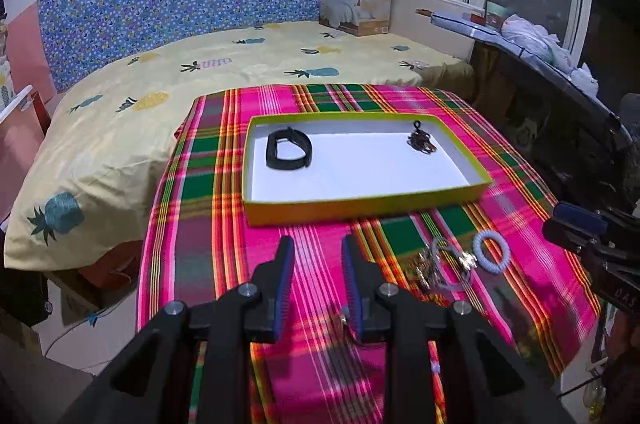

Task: Organize jewelry
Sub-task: 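Grasp the black cord bracelet with the left tool while the right tool grasps the white coil bracelet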

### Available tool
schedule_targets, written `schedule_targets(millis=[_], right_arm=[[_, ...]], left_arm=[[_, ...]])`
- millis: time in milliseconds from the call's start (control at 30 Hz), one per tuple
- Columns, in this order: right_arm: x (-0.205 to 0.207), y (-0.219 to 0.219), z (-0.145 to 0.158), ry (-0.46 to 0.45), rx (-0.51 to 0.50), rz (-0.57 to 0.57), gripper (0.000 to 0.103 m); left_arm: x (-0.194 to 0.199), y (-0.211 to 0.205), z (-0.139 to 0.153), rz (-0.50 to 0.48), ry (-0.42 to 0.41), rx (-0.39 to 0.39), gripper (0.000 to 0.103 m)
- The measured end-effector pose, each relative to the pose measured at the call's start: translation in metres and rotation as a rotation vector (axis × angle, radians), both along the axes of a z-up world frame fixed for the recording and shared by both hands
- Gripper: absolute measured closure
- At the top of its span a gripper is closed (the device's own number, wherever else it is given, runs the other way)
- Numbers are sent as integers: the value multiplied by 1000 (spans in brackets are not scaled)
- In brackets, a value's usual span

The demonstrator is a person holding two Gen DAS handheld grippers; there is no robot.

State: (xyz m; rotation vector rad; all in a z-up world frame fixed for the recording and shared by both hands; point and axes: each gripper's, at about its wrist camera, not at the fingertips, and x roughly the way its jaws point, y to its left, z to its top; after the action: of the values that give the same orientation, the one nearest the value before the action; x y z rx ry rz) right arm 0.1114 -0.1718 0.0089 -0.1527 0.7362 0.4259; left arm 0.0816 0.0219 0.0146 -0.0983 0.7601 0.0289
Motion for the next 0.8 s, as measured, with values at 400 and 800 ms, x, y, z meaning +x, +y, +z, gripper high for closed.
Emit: schedule_targets(millis=[400,800], right_arm=[[-42,-9,-3,1,21,-1,68],[-44,-7,-13,31,24,-4,68]], left_arm=[[-38,-3,-9,-2,6,-13,78],[-43,-7,-19,-23,35,-39,78]])
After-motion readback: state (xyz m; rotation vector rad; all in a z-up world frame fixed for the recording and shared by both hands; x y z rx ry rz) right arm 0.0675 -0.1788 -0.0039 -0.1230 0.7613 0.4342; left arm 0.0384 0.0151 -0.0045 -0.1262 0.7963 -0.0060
